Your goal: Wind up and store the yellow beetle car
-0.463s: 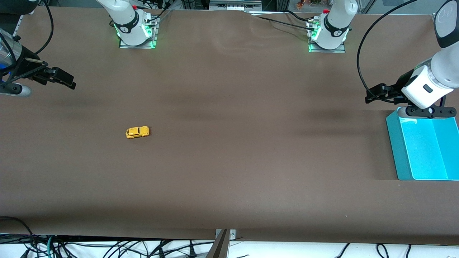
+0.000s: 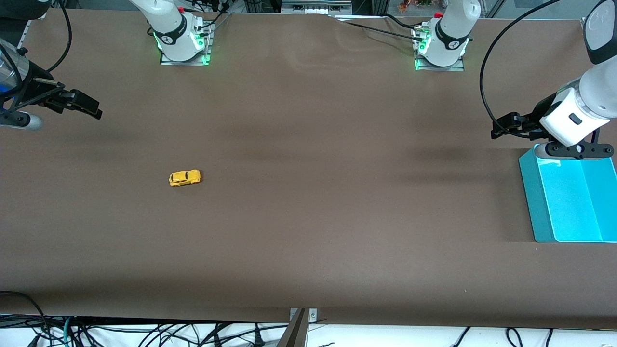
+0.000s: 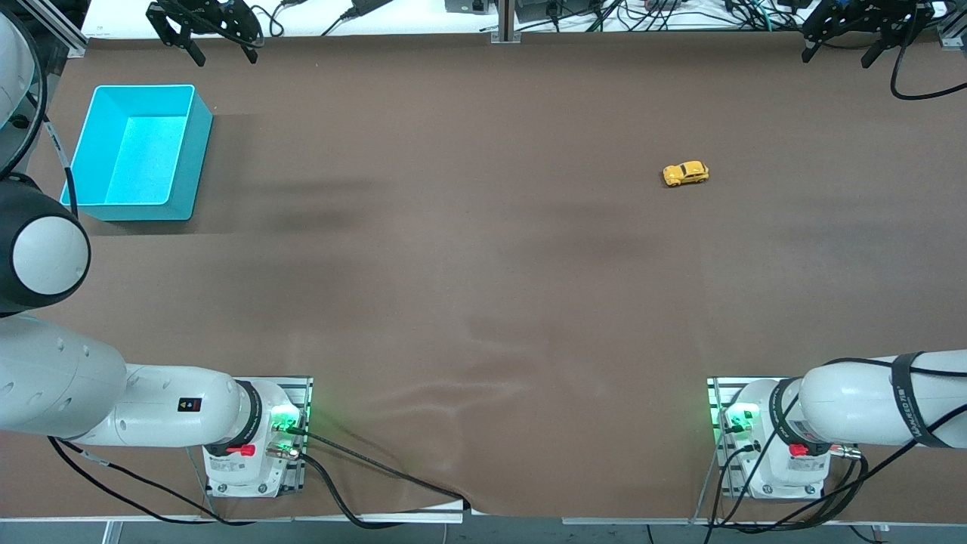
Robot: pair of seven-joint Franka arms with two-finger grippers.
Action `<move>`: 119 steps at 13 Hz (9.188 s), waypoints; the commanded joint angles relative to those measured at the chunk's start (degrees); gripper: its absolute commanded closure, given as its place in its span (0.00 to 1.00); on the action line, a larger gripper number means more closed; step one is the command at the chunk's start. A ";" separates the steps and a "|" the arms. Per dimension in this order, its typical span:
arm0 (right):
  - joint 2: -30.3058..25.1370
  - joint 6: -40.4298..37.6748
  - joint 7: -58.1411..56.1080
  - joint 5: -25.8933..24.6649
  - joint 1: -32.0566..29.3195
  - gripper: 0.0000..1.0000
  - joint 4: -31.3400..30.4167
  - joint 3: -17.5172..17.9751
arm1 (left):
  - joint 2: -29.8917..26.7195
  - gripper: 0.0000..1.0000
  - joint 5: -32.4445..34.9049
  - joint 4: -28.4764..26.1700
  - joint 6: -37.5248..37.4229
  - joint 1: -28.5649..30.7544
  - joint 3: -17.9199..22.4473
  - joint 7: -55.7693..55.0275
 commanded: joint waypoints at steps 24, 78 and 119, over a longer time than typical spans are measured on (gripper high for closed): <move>-1.00 -0.99 -0.43 -0.13 0.31 0.00 -0.36 -0.19 | 0.76 0.00 0.72 1.74 -0.20 -0.01 -0.24 0.11; 18.50 48.37 -87.29 -1.27 0.49 0.00 -22.78 6.05 | 1.46 0.00 0.11 3.58 -0.29 0.26 -0.06 0.37; 31.52 50.25 -114.25 -2.67 -1.62 0.95 -25.94 -12.83 | 4.71 0.00 0.90 3.41 -2.40 -2.91 -0.68 42.89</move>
